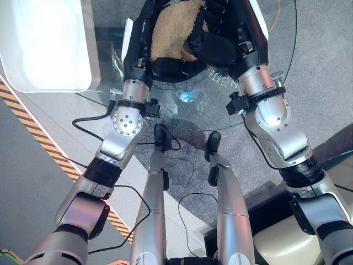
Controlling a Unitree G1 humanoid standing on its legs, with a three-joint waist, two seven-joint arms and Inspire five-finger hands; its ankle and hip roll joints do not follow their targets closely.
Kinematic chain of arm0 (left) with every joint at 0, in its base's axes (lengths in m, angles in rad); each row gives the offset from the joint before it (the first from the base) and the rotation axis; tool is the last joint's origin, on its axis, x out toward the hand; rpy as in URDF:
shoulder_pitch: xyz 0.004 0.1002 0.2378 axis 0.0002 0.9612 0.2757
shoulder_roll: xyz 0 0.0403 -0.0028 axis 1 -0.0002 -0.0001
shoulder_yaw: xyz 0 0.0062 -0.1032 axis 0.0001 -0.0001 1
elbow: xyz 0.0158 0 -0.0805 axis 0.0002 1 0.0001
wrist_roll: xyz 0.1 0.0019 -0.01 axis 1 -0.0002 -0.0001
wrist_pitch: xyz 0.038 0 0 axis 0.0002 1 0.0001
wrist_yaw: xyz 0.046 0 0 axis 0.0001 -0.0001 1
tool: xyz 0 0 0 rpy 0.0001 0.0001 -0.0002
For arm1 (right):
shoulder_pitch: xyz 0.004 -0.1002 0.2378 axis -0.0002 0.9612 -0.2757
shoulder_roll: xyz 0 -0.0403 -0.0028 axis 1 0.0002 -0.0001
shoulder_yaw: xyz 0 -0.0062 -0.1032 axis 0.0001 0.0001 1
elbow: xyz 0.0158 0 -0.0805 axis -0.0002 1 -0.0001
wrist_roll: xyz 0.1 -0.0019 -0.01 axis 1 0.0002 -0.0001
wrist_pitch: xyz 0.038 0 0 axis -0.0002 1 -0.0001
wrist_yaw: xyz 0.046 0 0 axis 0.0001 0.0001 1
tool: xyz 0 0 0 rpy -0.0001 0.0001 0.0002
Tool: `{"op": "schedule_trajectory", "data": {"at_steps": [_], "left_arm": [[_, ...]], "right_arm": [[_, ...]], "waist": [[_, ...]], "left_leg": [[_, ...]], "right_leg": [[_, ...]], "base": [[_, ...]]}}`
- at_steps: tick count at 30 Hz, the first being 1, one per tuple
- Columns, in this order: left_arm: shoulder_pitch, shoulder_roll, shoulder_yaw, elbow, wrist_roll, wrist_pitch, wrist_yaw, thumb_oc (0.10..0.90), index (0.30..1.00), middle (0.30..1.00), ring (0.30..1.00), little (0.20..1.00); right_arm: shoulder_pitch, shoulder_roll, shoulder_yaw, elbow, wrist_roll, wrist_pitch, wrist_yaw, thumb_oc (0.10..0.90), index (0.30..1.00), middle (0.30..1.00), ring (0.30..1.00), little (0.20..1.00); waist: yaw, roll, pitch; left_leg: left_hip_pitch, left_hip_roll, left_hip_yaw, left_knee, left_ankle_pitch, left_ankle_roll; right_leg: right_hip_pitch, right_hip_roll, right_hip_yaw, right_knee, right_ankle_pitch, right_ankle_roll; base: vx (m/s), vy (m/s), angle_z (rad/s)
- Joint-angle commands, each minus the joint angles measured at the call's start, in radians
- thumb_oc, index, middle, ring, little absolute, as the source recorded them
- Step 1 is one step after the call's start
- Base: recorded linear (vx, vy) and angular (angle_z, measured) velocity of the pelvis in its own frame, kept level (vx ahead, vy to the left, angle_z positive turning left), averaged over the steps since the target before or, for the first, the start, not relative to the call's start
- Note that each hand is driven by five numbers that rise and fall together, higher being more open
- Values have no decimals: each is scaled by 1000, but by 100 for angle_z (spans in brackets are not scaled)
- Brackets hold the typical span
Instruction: Wipe the table with a cloth and put it in the basket.
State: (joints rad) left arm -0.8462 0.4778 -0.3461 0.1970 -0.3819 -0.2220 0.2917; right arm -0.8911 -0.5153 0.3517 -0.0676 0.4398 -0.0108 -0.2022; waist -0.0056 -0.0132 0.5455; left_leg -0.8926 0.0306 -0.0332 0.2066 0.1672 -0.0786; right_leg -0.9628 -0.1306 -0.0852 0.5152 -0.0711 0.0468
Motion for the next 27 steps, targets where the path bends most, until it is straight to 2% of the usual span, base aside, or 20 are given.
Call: {"op": "schedule_trajectory", "data": {"at_steps": [1, 13, 27], "left_arm": [[-104, -12, 4, -20, 38, -73, -5, 800, 900, 900, 900, 900], [-89, -18, 7, 2, -43, -67, -44, 800, 900, 900, 900, 900], [-76, -25, 8, 33, -81, -72, -62, 800, 900, 900, 900, 900]], "right_arm": [[-183, 46, -86, -271, 25, -242, 68, 100, 300, 300, 300, 200], [-232, 10, -79, -273, -24, -287, 79, 100, 300, 300, 300, 200], [-278, -21, -63, -271, -70, -282, 105, 100, 300, 300, 300, 200]], "waist": [[-1, -24, -26], [2, -27, -26], [3, -28, -26]], "left_leg": [[38, -44, 6, 67, -75, 51], [35, -45, 2, 83, -84, 51], [37, -46, 0, 89, -88, 51]], "right_leg": [[94, 56, 2, -195, 151, 46], [94, 57, 1, -187, 146, 45], [99, 59, 3, -185, 141, 42]], "base": [[0, 0, 0], [0, 0, 0], [0, 0, 0]]}}
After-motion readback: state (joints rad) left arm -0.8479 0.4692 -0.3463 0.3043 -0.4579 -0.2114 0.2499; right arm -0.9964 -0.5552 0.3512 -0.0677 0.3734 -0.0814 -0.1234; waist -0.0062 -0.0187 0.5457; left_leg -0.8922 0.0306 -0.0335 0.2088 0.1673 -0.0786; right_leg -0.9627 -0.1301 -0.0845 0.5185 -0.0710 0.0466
